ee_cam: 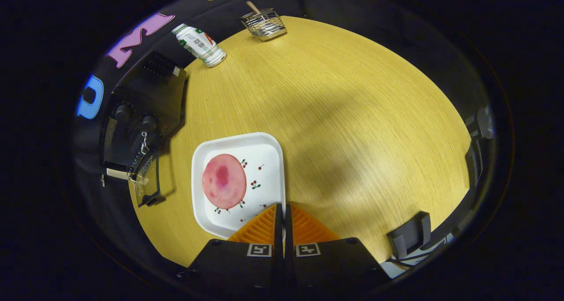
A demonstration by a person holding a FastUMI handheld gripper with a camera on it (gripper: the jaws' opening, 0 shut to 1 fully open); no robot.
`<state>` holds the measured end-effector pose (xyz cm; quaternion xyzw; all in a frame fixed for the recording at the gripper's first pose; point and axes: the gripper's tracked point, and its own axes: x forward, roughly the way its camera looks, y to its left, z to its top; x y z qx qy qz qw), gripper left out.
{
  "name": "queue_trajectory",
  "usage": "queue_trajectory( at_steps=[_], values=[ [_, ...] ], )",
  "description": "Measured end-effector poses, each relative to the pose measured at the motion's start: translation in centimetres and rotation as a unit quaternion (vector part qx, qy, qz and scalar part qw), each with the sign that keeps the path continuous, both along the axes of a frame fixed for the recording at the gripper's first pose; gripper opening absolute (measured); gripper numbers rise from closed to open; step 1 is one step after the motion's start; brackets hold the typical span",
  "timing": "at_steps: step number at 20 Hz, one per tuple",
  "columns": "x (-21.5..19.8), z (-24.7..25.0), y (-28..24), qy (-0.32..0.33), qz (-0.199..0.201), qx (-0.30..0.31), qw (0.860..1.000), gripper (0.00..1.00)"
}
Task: Open the toaster oven, put the food inside, and close the toaster oven door.
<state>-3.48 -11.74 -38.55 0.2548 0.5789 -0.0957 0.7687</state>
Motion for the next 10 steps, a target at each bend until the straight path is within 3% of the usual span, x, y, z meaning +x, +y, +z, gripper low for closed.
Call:
queue_trajectory(
  at_steps=[10],
  values=[
    [-2.4,4.2,2.9,-0.058,-0.121,0.099,0.986,0.05]
  ],
)
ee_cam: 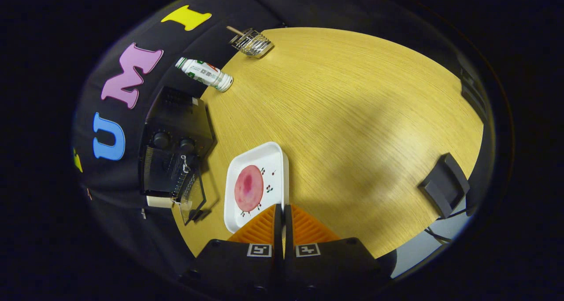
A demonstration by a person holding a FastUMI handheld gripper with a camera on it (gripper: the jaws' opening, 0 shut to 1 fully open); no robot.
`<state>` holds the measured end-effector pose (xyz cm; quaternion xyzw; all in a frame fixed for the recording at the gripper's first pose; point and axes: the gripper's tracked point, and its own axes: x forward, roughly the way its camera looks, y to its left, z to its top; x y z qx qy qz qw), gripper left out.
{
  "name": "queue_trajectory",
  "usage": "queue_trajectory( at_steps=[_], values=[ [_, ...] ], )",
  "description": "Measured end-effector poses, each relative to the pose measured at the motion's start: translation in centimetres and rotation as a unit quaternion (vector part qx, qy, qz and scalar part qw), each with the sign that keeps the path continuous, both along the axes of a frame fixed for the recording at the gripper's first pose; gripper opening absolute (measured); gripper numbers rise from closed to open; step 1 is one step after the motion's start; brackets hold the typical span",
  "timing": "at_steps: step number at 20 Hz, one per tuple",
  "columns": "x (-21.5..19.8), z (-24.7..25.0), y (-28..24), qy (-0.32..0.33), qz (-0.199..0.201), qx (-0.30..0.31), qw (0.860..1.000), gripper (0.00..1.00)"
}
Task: Open the toaster oven, put the food inside, and close the toaster oven door.
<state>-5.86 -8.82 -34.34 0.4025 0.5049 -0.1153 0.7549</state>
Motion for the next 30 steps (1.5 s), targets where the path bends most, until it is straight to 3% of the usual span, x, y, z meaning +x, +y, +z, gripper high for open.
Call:
queue_trajectory(
  at_steps=[6,11,18,22,30],
  values=[
    [-1.4,2.7,0.3,-0.035,-0.075,0.043,0.996,0.05],
    [-1.7,5.6,3.0,-0.062,-0.100,0.083,0.990,0.05],
    [0.5,9.8,10.6,-0.095,-0.049,0.115,0.988,0.05],
    [3.1,11.0,15.4,-0.102,0.003,0.122,0.987,0.05],
    [9.2,8.1,21.8,-0.086,0.057,0.163,0.981,0.05]
  ],
)
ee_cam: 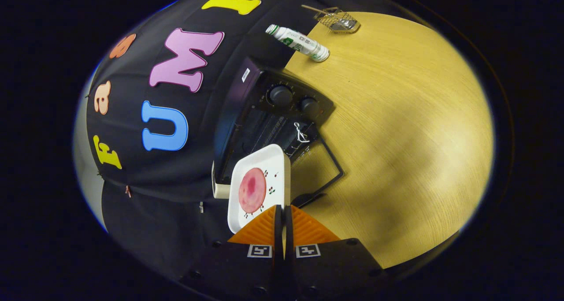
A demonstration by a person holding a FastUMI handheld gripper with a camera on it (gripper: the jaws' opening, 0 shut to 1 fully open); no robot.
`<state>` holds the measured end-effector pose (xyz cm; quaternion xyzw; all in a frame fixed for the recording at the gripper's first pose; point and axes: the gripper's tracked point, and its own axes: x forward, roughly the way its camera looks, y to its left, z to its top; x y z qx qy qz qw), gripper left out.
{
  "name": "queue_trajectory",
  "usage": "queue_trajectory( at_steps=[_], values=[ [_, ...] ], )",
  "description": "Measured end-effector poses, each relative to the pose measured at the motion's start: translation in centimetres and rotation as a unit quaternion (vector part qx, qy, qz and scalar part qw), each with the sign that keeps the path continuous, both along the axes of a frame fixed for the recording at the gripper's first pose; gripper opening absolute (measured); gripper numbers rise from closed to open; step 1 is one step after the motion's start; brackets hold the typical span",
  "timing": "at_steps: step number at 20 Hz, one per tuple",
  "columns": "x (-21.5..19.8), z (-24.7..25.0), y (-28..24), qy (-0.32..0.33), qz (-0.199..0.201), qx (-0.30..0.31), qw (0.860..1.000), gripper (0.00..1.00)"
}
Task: Open the toaster oven, put the food inside, and close the toaster oven door.
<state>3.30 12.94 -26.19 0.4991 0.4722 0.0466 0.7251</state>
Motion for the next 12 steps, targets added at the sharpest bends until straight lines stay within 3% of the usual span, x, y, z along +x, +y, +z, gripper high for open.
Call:
queue_trajectory(
  at_steps=[4,12],
  values=[
    [3.5,-3.3,1.3,0.022,-0.010,0.012,1.000,0.05],
    [10.5,-6.5,2.3,0.027,-0.091,0.051,0.994,0.05]
  ],
)
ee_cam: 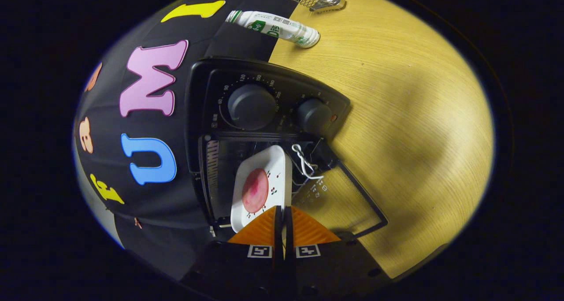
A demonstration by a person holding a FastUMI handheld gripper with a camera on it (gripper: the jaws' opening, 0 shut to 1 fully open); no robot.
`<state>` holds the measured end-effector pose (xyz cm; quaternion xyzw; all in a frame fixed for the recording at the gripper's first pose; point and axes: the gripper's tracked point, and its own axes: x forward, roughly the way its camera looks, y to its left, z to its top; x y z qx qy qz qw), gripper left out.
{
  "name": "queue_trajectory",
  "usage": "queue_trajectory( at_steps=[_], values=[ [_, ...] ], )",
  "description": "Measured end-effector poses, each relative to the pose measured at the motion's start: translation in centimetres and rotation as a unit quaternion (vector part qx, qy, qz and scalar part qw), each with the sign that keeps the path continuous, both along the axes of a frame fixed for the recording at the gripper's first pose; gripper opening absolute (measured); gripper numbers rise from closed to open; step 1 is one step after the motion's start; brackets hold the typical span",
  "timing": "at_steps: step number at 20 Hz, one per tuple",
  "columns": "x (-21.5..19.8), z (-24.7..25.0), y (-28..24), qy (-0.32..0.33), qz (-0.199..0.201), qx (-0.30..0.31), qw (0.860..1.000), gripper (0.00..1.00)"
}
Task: Open the toaster oven, put the food inside, and close the toaster oven door.
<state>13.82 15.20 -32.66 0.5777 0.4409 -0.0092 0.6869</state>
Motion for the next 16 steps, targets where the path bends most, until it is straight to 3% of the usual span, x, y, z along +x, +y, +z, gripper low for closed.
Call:
queue_trajectory(
  at_steps=[5,10,13,16],
  values=[
    [3.3,-0.8,1.3,-0.013,-0.056,0.015,0.998,0.05],
    [5.5,-1.3,2.2,-0.022,-0.106,-0.019,0.994,0.05],
    [6.0,-1.4,3.3,-0.019,-0.120,-0.015,0.993,0.08],
    [5.0,-1.0,4.5,-0.017,-0.107,-0.003,0.994,0.13]
  ],
)
